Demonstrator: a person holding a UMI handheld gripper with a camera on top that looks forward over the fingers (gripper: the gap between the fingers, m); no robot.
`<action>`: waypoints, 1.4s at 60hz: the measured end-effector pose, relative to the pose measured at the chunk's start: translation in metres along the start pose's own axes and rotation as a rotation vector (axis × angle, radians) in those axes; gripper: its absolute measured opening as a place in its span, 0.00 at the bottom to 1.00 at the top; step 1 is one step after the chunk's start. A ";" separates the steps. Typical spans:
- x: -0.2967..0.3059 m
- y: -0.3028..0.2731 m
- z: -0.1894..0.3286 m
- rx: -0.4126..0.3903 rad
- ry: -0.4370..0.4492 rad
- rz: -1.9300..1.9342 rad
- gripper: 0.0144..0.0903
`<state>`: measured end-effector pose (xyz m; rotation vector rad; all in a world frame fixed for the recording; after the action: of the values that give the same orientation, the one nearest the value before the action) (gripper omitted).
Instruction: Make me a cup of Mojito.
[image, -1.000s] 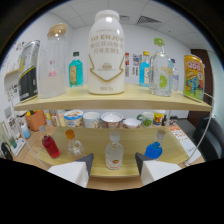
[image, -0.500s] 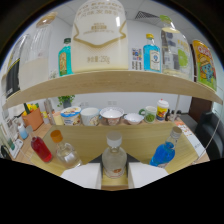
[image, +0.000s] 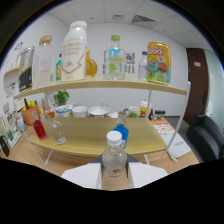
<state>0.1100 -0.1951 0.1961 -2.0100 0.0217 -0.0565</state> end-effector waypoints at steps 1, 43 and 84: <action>0.004 0.005 -0.001 -0.006 0.006 -0.001 0.26; 0.034 0.001 0.011 0.005 0.319 -1.345 0.26; -0.011 -0.009 0.011 0.128 0.323 -2.125 0.26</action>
<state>0.0997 -0.1812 0.1996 -1.0126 -1.7717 -1.5811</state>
